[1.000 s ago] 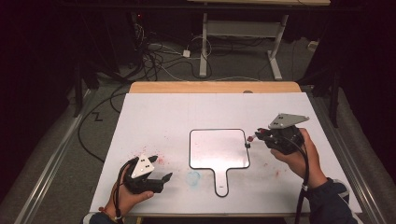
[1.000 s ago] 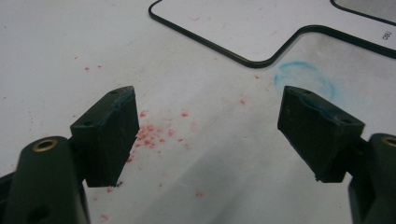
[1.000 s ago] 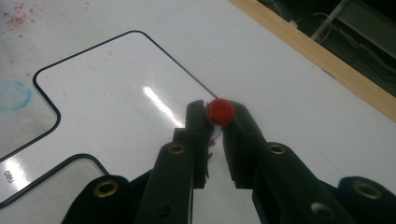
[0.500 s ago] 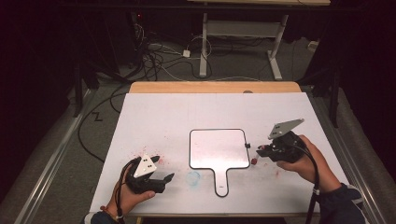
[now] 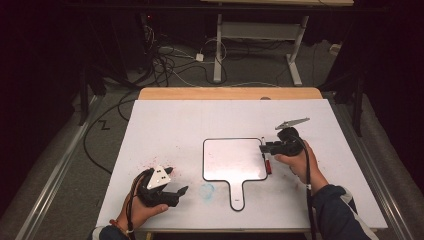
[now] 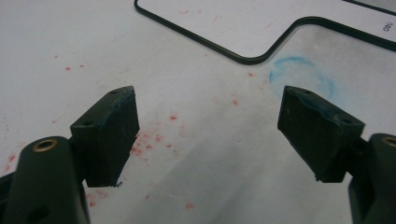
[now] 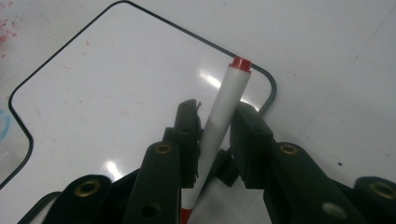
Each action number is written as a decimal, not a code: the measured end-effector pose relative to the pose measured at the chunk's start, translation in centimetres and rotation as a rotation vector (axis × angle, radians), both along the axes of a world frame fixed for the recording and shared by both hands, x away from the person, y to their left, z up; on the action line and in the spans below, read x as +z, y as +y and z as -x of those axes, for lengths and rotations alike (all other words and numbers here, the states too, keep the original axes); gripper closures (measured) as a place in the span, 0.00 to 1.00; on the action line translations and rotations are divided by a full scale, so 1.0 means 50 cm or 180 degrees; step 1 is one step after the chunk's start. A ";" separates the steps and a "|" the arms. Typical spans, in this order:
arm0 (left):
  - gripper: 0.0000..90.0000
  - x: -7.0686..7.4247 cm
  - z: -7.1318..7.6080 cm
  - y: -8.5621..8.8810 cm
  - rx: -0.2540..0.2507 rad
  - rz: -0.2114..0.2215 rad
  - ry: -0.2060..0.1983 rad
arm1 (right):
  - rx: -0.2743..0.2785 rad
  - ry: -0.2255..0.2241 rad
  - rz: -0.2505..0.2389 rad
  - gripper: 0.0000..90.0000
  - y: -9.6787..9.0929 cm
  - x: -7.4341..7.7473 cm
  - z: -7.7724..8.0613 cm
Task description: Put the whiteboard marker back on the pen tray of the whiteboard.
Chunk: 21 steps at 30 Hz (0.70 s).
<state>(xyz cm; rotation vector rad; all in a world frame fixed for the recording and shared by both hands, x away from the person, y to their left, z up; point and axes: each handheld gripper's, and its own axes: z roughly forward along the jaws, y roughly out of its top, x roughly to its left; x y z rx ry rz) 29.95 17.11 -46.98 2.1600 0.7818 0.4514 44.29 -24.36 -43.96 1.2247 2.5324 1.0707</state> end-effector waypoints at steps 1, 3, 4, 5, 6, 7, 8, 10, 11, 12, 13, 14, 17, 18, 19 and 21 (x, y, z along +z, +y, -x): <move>0.22 0.000 0.000 0.000 0.0003 -0.0001 0.0001 | -0.0078 0.0002 0.0035 0.80 0.000 -0.007 -0.002; 0.22 0.000 -0.001 0.001 0.0005 0.0000 0.0002 | -0.0133 0.0010 0.0070 0.81 -0.003 -0.021 -0.007; 0.22 0.000 -0.001 0.000 0.0007 -0.0002 0.0002 | -0.0174 0.0000 0.0086 0.79 -0.005 -0.027 -0.008; 0.22 0.000 -0.001 0.000 0.0002 0.0001 0.0004 | -0.0217 -0.0017 0.0110 0.79 -0.006 -0.033 -0.009; 0.22 0.000 -0.002 -0.001 -0.0003 0.0003 0.0006 | -0.0222 0.0022 0.0080 0.78 -0.008 -0.038 -0.010; 0.22 0.000 -0.002 -0.002 -0.0008 0.0003 0.0009 | -0.0247 0.0040 0.0060 0.77 -0.008 -0.042 -0.010; 0.22 0.000 -0.003 -0.003 -0.0011 -0.0001 0.0011 | -0.0278 0.0041 0.0021 0.77 -0.010 -0.046 -0.011; 0.22 0.000 -0.006 -0.005 -0.0014 -0.0008 0.0011 | -0.0302 0.0023 0.0026 0.74 -0.011 -0.047 -0.010; 0.22 0.000 -0.007 -0.006 -0.0017 -0.0009 0.0013 | -0.0318 -0.0004 0.0058 0.71 -0.010 -0.046 -0.008; 0.22 0.000 -0.008 -0.006 -0.0019 -0.0005 0.0015 | -0.0340 -0.0036 0.0095 0.70 -0.010 -0.046 -0.007; 0.22 0.000 -0.008 -0.007 -0.0019 -0.0005 0.0016 | -0.0364 -0.0066 0.0100 0.67 -0.010 -0.046 -0.007; 0.22 -0.001 -0.008 -0.008 -0.0024 -0.0009 0.0018 | -0.0354 -0.0066 0.0104 0.67 -0.011 -0.045 -0.006; 0.22 -0.001 -0.007 -0.008 -0.0030 -0.0022 0.0018 | -0.0352 -0.0098 0.0096 0.76 -0.015 -0.044 -0.001; 0.22 -0.001 -0.006 -0.008 -0.0026 -0.0020 0.0015 | -0.0312 -0.0115 0.0107 0.78 -0.014 -0.041 0.003; 0.22 0.000 -0.006 -0.007 -0.0019 -0.0024 0.0012 | -0.0276 -0.0142 0.0101 0.83 -0.012 -0.038 0.007; 0.22 0.000 -0.006 -0.005 -0.0003 -0.0019 0.0021 | -0.0192 -0.0201 0.0084 0.90 -0.006 -0.031 0.015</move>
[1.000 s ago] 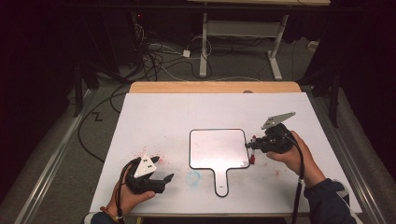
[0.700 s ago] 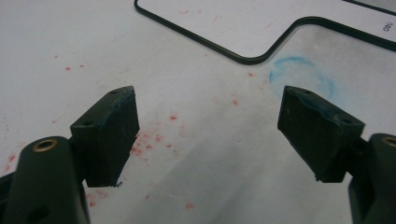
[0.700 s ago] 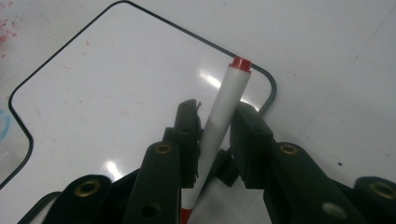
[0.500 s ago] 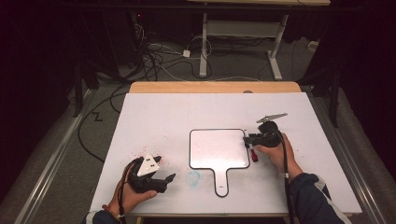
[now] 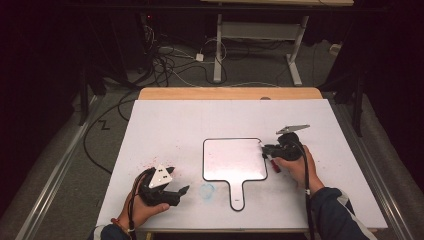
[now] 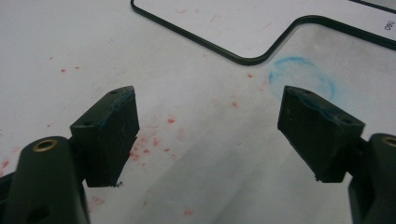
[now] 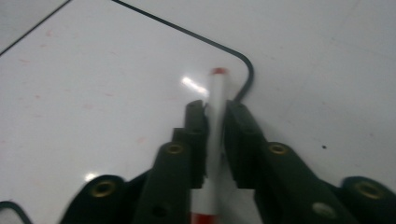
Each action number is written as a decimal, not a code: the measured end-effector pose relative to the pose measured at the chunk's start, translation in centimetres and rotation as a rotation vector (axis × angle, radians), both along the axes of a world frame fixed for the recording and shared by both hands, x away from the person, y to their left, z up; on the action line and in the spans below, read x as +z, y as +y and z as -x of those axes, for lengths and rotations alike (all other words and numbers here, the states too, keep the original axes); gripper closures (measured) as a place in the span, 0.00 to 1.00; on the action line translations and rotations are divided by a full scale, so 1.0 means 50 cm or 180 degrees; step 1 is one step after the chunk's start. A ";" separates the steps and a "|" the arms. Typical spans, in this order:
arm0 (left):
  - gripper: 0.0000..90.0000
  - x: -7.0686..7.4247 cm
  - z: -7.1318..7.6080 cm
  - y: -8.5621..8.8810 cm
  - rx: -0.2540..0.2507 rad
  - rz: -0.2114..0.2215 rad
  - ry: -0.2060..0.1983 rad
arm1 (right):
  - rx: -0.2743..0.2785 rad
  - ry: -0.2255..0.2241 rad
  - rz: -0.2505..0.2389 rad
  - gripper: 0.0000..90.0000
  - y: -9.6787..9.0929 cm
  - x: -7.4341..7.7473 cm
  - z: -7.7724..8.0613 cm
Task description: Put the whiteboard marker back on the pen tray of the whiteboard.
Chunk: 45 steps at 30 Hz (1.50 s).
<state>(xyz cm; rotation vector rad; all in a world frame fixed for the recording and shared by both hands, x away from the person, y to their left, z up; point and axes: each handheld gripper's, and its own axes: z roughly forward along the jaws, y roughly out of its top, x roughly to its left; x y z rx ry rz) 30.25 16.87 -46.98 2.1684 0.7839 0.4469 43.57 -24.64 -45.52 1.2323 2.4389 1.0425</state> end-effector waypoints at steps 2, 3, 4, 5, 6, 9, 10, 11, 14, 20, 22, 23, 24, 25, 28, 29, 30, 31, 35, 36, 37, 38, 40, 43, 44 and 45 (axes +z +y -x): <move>0.22 0.000 0.000 0.000 0.0009 0.0009 0.0005 | 0.0066 -0.0026 0.0027 0.91 0.010 0.003 0.004; 0.22 0.001 -0.001 -0.001 0.0006 0.0015 0.0003 | 0.0072 -0.0024 0.0018 0.91 0.013 0.002 0.005; 0.22 0.001 -0.001 -0.002 0.0000 0.0015 0.0005 | 0.0054 -0.0020 0.0011 0.91 0.015 0.001 0.005; 0.22 0.001 -0.002 -0.003 -0.0008 0.0010 0.0006 | 0.0026 0.0005 -0.0018 0.91 0.016 0.000 0.005; 0.22 0.000 -0.003 -0.005 -0.0014 0.0011 0.0010 | 0.0008 0.0052 -0.0107 0.91 0.016 -0.002 0.004; 0.22 -0.002 -0.003 -0.006 -0.0025 -0.0005 0.0028 | -0.0091 0.0056 -0.0180 0.90 0.018 -0.001 0.005; 0.22 -0.003 -0.004 -0.006 -0.0028 -0.0004 0.0033 | -0.0144 0.0049 -0.0178 0.90 0.018 -0.002 0.003; 0.22 -0.003 -0.004 -0.005 -0.0029 -0.0002 0.0035 | -0.0183 0.0056 -0.0187 0.90 0.017 -0.004 0.001; 0.22 -0.002 -0.003 -0.004 -0.0024 0.0005 0.0032 | -0.0287 0.0081 -0.0181 0.84 0.015 -0.014 -0.005; 0.22 -0.002 -0.004 -0.005 -0.0027 -0.0001 0.0031 | -0.0356 -0.0056 -0.0009 0.81 0.016 -0.015 -0.008; 0.22 -0.002 -0.003 -0.005 -0.0032 -0.0002 0.0031 | -0.0363 -0.0030 0.0005 0.76 0.011 -0.016 -0.010; 0.22 -0.002 -0.003 -0.005 -0.0032 0.0002 0.0033 | -0.0364 -0.0029 0.0008 0.75 0.009 -0.015 -0.009; 0.22 -0.002 -0.003 -0.004 -0.0024 -0.0002 0.0031 | -0.0361 -0.0032 -0.0010 0.75 0.008 -0.014 -0.009; 0.22 -0.002 -0.003 -0.004 -0.0018 -0.0002 0.0027 | -0.0363 -0.0054 0.0002 0.71 0.007 -0.011 -0.007; 0.22 0.000 -0.001 -0.001 -0.0008 0.0008 0.0010 | -0.0265 -0.0283 0.0010 0.62 0.003 0.010 0.005; 0.22 0.000 0.000 0.000 0.0000 0.0009 0.0006 | -0.0244 -0.0362 0.0035 0.58 0.001 0.017 0.011; 0.22 0.000 0.001 0.001 0.0000 0.0009 0.0004 | -0.0171 -0.0517 0.0037 0.57 -0.004 0.028 0.022; 0.22 0.000 0.001 0.002 0.0005 0.0005 -0.0001 | -0.0092 -0.0645 0.0057 0.56 -0.009 0.036 0.035; 0.21 0.004 0.004 -0.001 0.0010 -0.0012 -0.0060 | 0.0120 -0.1202 0.0120 0.45 -0.034 0.057 0.100; 0.21 0.004 0.006 -0.001 0.0009 -0.0016 -0.0066 | 0.0145 -0.1311 0.0137 0.43 -0.041 0.059 0.119; 0.21 0.003 0.008 -0.002 0.0009 -0.0015 -0.0066 | 0.0195 -0.1407 0.0174 0.42 -0.048 0.060 0.136; 0.21 0.002 0.010 -0.001 0.0007 -0.0036 -0.0066 | 0.0224 -0.1499 0.0234 0.40 -0.054 0.060 0.154; 0.21 0.001 0.014 0.000 0.0024 -0.0048 -0.0066 | 0.0239 -0.1561 0.0226 0.38 -0.069 0.056 0.185; 0.21 -0.001 0.015 0.003 0.0035 -0.0075 -0.0053 | 0.0224 -0.1538 0.0209 0.37 -0.085 0.040 0.220; 0.21 0.000 0.014 0.004 0.0049 -0.0061 -0.0049 | 0.0251 -0.1518 0.0194 0.37 -0.088 0.034 0.230; 0.21 0.003 0.012 0.004 0.0056 -0.0040 -0.0058 | 0.0248 -0.1538 0.0202 0.38 -0.091 0.030 0.239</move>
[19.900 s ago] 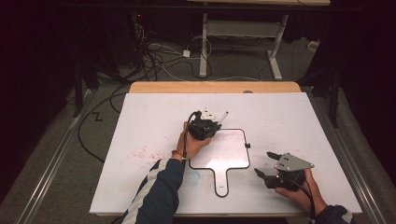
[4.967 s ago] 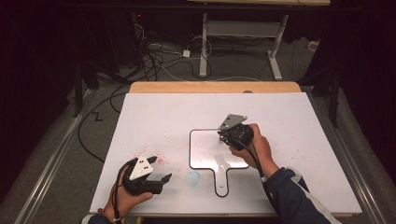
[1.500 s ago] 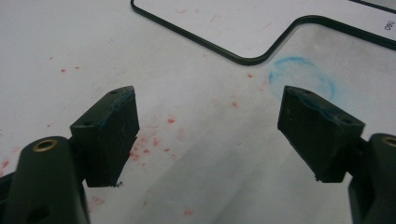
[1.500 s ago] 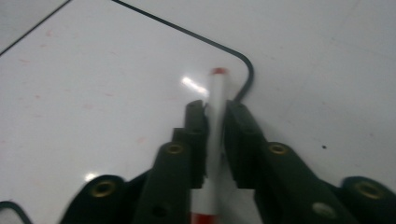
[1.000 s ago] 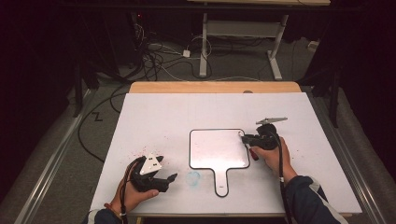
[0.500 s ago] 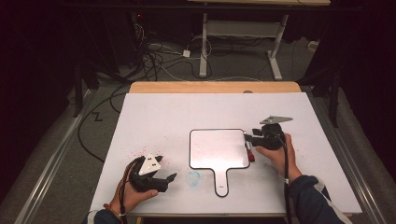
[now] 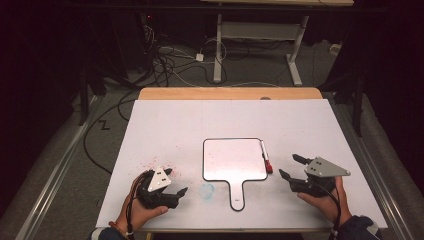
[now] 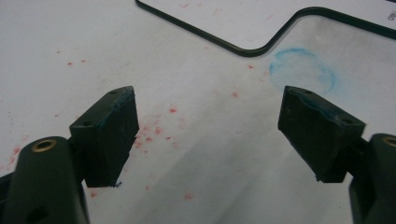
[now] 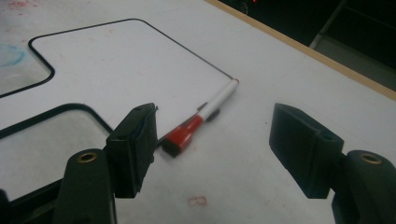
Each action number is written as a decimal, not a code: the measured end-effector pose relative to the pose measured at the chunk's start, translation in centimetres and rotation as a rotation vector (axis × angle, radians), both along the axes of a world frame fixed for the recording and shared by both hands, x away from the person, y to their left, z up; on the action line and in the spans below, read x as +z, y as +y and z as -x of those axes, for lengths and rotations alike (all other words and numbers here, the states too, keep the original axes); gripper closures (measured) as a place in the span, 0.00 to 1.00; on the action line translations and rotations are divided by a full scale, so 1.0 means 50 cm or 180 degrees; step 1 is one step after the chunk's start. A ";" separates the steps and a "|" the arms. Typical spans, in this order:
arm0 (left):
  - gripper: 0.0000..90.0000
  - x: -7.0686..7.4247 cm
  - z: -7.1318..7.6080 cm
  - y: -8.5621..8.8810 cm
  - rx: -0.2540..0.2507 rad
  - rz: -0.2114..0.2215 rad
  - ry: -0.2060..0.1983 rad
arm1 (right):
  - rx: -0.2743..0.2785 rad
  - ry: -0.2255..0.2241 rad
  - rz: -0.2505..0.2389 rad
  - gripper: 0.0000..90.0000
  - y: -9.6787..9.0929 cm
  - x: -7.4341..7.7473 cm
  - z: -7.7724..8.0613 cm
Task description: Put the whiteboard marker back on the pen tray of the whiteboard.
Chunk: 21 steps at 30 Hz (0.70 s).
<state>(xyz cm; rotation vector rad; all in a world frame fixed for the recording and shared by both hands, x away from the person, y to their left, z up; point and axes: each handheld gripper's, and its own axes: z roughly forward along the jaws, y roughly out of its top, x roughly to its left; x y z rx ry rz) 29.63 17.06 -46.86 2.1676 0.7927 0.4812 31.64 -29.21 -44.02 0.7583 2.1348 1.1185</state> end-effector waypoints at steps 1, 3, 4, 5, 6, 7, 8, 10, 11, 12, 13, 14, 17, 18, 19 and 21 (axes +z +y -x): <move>0.21 0.002 -0.001 -0.001 0.0009 0.0014 -0.0015 | 0.0006 -0.0006 0.0008 0.38 -0.002 -0.002 0.005; 0.21 0.003 -0.004 -0.005 0.0003 0.0000 -0.0023 | 0.0030 0.0022 -0.0024 0.37 -0.004 0.000 0.011; 0.21 0.001 -0.004 -0.007 0.0002 -0.0024 -0.0020 | 0.0011 -0.0005 -0.0051 0.37 -0.005 0.002 0.014; 0.21 0.000 -0.004 -0.007 -0.0001 -0.0047 -0.0014 | 0.0019 0.0005 -0.0049 0.36 -0.006 0.004 0.015; 0.21 -0.001 -0.002 -0.007 -0.0009 -0.0055 -0.0006 | 0.0044 0.0004 -0.0047 0.35 -0.007 0.005 0.017; 0.21 -0.001 -0.001 -0.007 -0.0014 -0.0059 -0.0005 | 0.0034 -0.0034 -0.0036 0.35 -0.009 0.005 0.020; 0.21 0.000 0.001 -0.006 -0.0012 -0.0068 -0.0014 | 0.0026 -0.0041 -0.0021 0.34 -0.012 0.005 0.023; 0.21 0.004 0.001 -0.007 -0.0017 -0.0046 -0.0045 | 0.0019 -0.0005 -0.0020 0.32 -0.019 0.001 0.029; 0.21 0.005 0.001 -0.008 -0.0019 -0.0031 -0.0061 | -0.0014 0.0006 0.0016 0.32 -0.021 -0.002 0.033; 0.21 0.005 0.000 -0.008 -0.0025 -0.0029 -0.0065 | -0.0032 0.0028 0.0042 0.30 -0.023 -0.004 0.038; 0.21 0.004 0.000 -0.008 -0.0038 -0.0039 -0.0064 | -0.0025 0.0018 0.0063 0.29 -0.026 -0.006 0.041; 0.21 0.002 0.000 -0.008 -0.0046 -0.0052 -0.0053 | -0.0044 0.0001 0.0063 0.29 -0.028 -0.007 0.045; 0.21 0.002 -0.001 -0.007 -0.0051 -0.0043 -0.0043 | -0.0079 0.0018 0.0048 0.28 -0.034 -0.009 0.046; 0.21 0.003 -0.001 -0.007 -0.0051 -0.0035 -0.0048 | -0.0109 0.0017 0.0041 0.29 -0.034 -0.010 0.045; 0.21 0.003 -0.002 -0.008 -0.0055 -0.0040 -0.0049 | -0.0142 0.0019 0.0038 0.29 -0.033 -0.010 0.044; 0.21 0.003 -0.002 -0.010 -0.0068 -0.0053 -0.0054 | -0.0106 0.0028 0.0056 0.29 -0.031 -0.012 0.043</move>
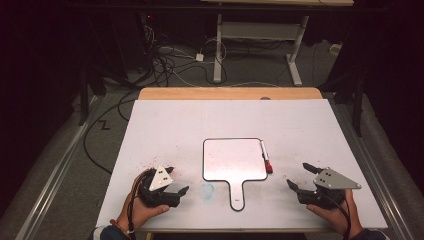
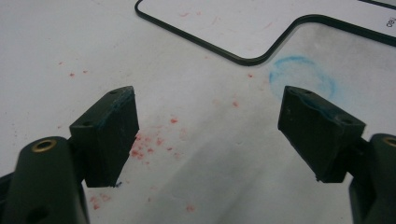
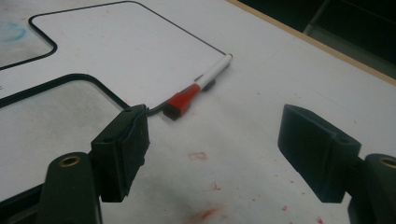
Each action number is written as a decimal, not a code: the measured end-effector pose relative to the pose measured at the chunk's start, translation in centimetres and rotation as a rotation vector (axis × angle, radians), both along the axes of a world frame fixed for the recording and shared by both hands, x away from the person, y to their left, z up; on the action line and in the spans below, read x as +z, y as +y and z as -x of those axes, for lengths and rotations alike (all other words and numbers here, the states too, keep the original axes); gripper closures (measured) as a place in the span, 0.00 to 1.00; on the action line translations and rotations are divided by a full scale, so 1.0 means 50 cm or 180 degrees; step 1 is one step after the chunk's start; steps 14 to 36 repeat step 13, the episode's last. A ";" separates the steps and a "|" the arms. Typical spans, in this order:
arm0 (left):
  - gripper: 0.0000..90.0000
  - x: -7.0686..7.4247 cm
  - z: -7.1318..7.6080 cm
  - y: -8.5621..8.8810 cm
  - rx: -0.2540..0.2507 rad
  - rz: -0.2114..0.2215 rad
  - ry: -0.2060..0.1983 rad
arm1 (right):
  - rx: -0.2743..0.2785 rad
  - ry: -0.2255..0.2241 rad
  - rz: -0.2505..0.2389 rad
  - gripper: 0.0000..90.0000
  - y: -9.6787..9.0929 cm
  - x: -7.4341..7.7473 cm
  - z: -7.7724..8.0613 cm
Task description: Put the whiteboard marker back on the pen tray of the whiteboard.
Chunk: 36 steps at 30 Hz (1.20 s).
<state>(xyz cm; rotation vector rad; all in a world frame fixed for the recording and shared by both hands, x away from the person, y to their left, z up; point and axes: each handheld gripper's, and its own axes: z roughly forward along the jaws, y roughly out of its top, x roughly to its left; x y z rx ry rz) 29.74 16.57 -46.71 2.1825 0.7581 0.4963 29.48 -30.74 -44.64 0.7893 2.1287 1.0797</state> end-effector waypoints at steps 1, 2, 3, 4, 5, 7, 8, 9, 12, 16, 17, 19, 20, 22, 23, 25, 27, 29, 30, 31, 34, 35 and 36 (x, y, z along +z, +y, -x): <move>0.21 0.000 -0.001 0.000 0.0001 0.0000 0.0004 | -0.0002 0.0004 0.0000 0.29 0.002 -0.001 0.001; 0.21 0.000 -0.001 -0.001 0.0000 0.0000 0.0007 | 0.0014 0.0006 0.0007 0.29 0.003 -0.002 0.001; 0.21 0.000 -0.001 -0.001 0.0000 0.0005 0.0010 | 0.0015 0.0012 0.0017 0.29 0.004 -0.003 0.001; 0.21 0.000 -0.002 -0.002 0.0001 0.0002 0.0012 | 0.0014 0.0011 0.0027 0.29 0.004 -0.003 0.001; 0.21 -0.001 -0.002 -0.002 -0.0001 -0.0004 0.0012 | 0.0023 0.0014 0.0028 0.29 0.004 -0.004 0.000; 0.21 0.000 -0.002 -0.002 0.0002 0.0002 0.0009 | 0.0018 0.0027 0.0022 0.29 0.004 -0.004 -0.001; 0.21 0.000 -0.002 -0.001 0.0005 0.0011 0.0013 | 0.0013 0.0037 0.0006 0.29 0.004 -0.004 -0.001; 0.21 0.000 -0.003 -0.001 0.0010 0.0014 0.0015 | 0.0024 0.0038 0.0001 0.29 0.004 -0.004 -0.001; 0.21 0.000 -0.005 -0.003 0.0012 0.0018 0.0017 | 0.0015 0.0039 -0.0002 0.28 0.004 -0.005 -0.001; 0.21 0.001 -0.006 -0.004 0.0008 0.0019 0.0013 | 0.0009 0.0045 -0.0002 0.28 0.004 -0.006 -0.002; 0.21 0.001 -0.006 -0.004 0.0008 0.0019 0.0013 | 0.0009 0.0045 -0.0002 0.28 0.004 -0.006 -0.002; 0.21 0.001 -0.006 -0.004 0.0008 0.0019 0.0013 | 0.0009 0.0045 -0.0002 0.28 0.004 -0.006 -0.002; 0.21 0.001 -0.006 -0.004 0.0008 0.0019 0.0013 | 0.0009 0.0045 -0.0002 0.28 0.004 -0.006 -0.002; 0.21 0.001 -0.006 -0.004 0.0008 0.0019 0.0013 | 0.0009 0.0045 -0.0002 0.28 0.004 -0.006 -0.002; 0.21 0.001 -0.006 -0.004 0.0008 0.0019 0.0013 | 0.0009 0.0045 -0.0002 0.28 0.004 -0.006 -0.002; 0.21 0.001 -0.006 -0.004 0.0008 0.0019 0.0013 | 0.0009 0.0045 -0.0002 0.28 0.004 -0.006 -0.002; 0.21 0.001 -0.006 -0.004 0.0008 0.0019 0.0013 | 0.0009 0.0045 -0.0002 0.28 0.004 -0.006 -0.002; 0.21 0.001 -0.006 -0.004 0.0008 0.0019 0.0013 | 0.0009 0.0045 -0.0002 0.28 0.004 -0.006 -0.002; 0.21 0.001 -0.006 -0.004 0.0008 0.0019 0.0013 | 0.0009 0.0045 -0.0002 0.28 0.004 -0.006 -0.002; 0.21 0.001 -0.006 -0.004 0.0008 0.0019 0.0013 | 0.0009 0.0045 -0.0002 0.28 0.004 -0.006 -0.002; 0.21 0.001 -0.006 -0.004 0.0008 0.0019 0.0013 | 0.0009 0.0045 -0.0002 0.28 0.004 -0.006 -0.002; 0.21 0.001 -0.006 -0.004 0.0008 0.0019 0.0013 | 0.0009 0.0045 -0.0002 0.28 0.004 -0.006 -0.002; 0.21 0.001 -0.006 -0.004 0.0008 0.0019 0.0013 | 0.0009 0.0045 -0.0002 0.28 0.004 -0.006 -0.002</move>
